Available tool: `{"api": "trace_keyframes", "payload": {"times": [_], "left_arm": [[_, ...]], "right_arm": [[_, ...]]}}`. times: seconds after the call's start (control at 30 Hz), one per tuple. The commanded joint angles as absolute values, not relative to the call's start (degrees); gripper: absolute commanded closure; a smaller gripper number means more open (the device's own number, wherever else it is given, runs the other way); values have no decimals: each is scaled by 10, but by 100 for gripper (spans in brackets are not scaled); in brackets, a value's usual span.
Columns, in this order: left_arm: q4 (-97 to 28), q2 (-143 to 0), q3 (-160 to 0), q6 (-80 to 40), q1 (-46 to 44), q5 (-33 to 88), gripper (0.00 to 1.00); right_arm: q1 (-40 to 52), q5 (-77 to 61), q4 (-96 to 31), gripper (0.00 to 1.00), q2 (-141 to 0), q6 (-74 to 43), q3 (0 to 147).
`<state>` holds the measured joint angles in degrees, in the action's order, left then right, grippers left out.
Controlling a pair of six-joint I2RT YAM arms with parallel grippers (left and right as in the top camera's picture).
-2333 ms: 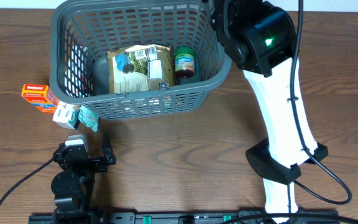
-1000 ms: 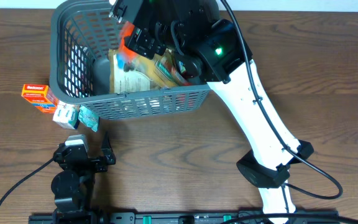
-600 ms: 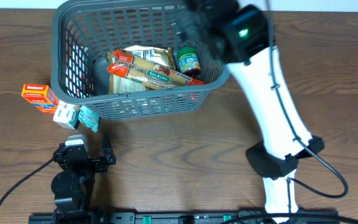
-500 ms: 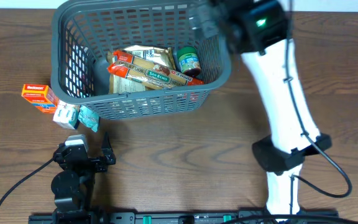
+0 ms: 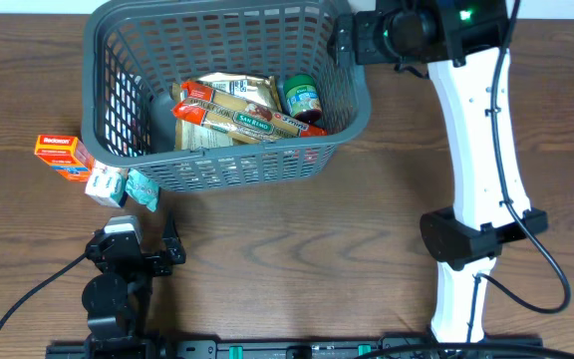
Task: Pack container
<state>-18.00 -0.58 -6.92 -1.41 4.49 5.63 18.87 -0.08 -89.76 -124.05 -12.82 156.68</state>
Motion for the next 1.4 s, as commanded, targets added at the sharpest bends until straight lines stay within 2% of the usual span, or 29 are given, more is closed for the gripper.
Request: {"api": "trace_keyframes", "payload": {"times": [0.0, 0.27, 0.6, 0.8, 1.37], "left_arm": [[-183, -2, -57, -6, 48, 54, 1], [-183, -2, -57, -6, 48, 54, 2], [-183, -2, -57, -6, 48, 54, 2], [-183, -2, -57, -6, 48, 54, 2], [-183, -2, -57, -6, 48, 54, 2]], "right_arm": [[194, -10, -904, 3, -1279, -137, 1573], [187, 56, -928, 4, -1330, -159, 1573], [177, 187, -973, 6, -1326, -218, 1573], [157, 191, -973, 8, -1321, -217, 1573], [49, 197, -973, 4, -1313, -171, 1573]]}}
